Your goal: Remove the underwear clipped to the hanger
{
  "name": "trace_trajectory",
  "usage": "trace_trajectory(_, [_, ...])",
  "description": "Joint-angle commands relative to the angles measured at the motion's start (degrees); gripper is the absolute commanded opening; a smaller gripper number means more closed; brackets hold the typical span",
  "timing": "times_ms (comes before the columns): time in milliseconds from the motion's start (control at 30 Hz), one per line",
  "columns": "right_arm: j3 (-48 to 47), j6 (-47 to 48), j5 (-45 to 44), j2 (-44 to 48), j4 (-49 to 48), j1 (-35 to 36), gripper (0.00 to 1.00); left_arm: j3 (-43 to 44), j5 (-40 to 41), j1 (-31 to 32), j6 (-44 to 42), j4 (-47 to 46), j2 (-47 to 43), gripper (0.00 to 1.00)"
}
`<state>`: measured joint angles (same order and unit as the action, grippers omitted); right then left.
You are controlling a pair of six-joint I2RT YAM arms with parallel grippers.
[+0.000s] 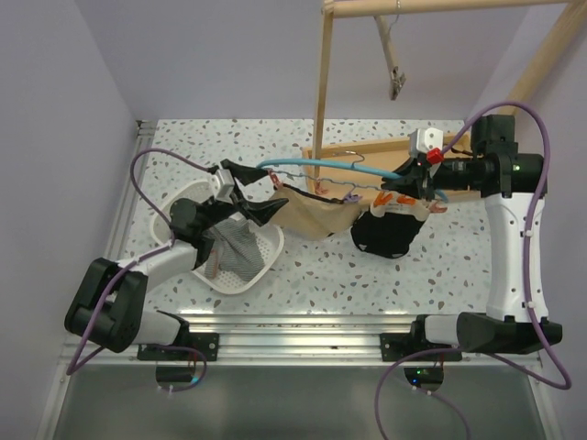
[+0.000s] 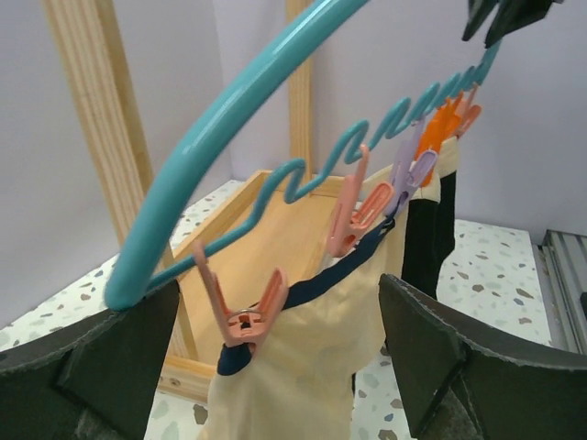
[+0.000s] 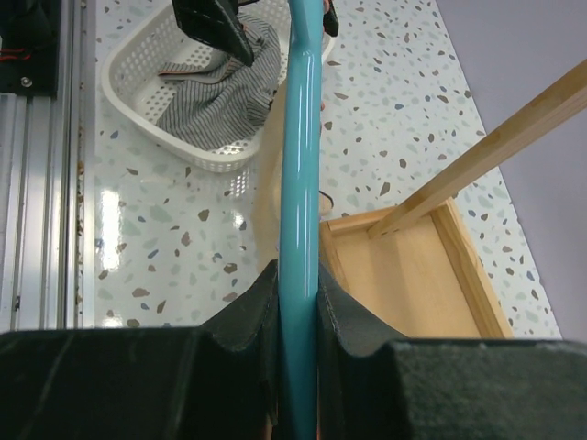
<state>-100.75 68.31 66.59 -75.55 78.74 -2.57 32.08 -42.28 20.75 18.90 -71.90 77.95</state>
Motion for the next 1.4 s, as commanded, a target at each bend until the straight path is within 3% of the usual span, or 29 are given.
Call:
trace_trajectory(0, [0.1, -1.6, 3.7, 2.0, 6.9, 0.4, 0.00, -1.5, 6.2, 0.2, 0.5, -3.7, -1.7, 0.93])
trace_trajectory(300, [0.4, -2.1, 3.9, 2.2, 6.4, 0.4, 0.00, -1.5, 16.7, 5.0, -4.4, 3.2, -4.2, 0.88])
trace_trajectory(800, [1.3, -7.0, 3.0, 2.6, 1.6, 0.4, 0.00, -4.2, 15.7, 6.1, -10.7, 4.4, -5.8, 0.89])
trace_trajectory(867, [1.3, -7.1, 2.8, 2.6, 1.6, 0.4, 0.00, -3.6, 15.1, 6.0, -10.9, 4.5, -5.5, 0.85])
trace_trajectory(967, [1.3, -7.1, 2.8, 2.4, 1.7, 0.4, 0.00, -2.0, 14.3, 6.0, -10.8, 6.1, -5.0, 0.71])
trace_trajectory(1033, [1.3, -7.1, 2.8, 2.4, 1.7, 0.4, 0.00, -1.3, 13.9, 6.1, -10.6, 6.7, -4.7, 0.56])
trace_trajectory(1100, [1.3, -7.0, 2.8, 2.5, 1.7, 0.4, 0.00, -1.1, 13.3, 6.1, -10.5, 6.6, -4.4, 0.39])
trace_trajectory(1133, [1.3, -7.0, 2.8, 2.5, 1.6, 0.4, 0.00, -1.0, 13.2, 6.1, -10.4, 6.5, -4.4, 0.24])
trace_trajectory(1233, [1.4, -7.0, 2.7, 2.6, 1.6, 0.4, 0.00, -1.0, 12.9, 6.0, -10.5, 6.6, -4.7, 0.01])
trace_trajectory(1300, [1.4, -7.0, 2.6, 2.6, 1.6, 0.4, 0.00, -1.0, 12.7, 6.0, -10.5, 6.8, -5.1, 0.00])
trace_trajectory(1367, [1.6, -7.5, 2.3, 2.6, 1.1, 0.4, 0.00, -0.9, 12.8, 6.1, -10.5, 7.4, -5.4, 0.08])
